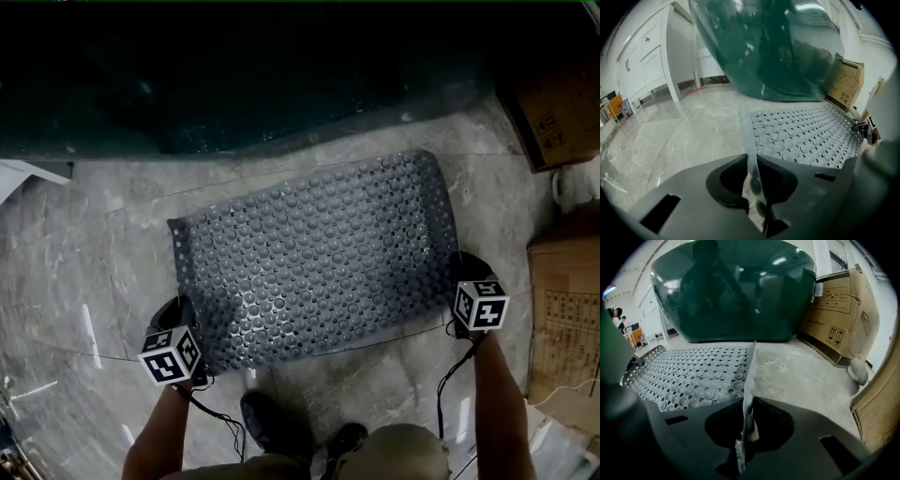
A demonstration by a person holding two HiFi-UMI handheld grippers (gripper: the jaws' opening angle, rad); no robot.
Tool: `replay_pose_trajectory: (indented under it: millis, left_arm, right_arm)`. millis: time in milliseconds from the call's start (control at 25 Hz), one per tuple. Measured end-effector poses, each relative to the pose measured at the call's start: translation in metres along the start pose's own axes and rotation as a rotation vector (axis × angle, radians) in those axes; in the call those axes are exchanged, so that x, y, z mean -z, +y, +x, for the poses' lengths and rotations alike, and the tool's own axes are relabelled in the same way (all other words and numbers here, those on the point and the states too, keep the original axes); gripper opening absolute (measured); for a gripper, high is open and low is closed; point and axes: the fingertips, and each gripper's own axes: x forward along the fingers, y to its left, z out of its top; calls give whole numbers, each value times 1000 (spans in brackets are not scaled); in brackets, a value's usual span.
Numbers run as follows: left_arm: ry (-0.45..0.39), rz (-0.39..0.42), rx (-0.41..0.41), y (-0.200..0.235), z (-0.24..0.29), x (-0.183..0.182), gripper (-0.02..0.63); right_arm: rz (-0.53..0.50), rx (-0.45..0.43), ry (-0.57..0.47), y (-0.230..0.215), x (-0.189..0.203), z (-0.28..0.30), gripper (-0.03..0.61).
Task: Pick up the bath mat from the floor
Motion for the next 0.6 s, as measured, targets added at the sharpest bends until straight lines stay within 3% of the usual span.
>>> replay_pose_trajectory:
  millis: [200,360,600]
  left_arm:
    - [15,1,-20,8,2,4,43]
    - [3,-45,-21,9,0,2,40]
    - [-13,-28,-20,6,-6,-4,38]
  right_arm:
    - [-9,3,-7,5,-7,-8,29]
    - [2,15,-20,7,-13,-16,26]
    - [26,8,-37,5,-19,-22,25]
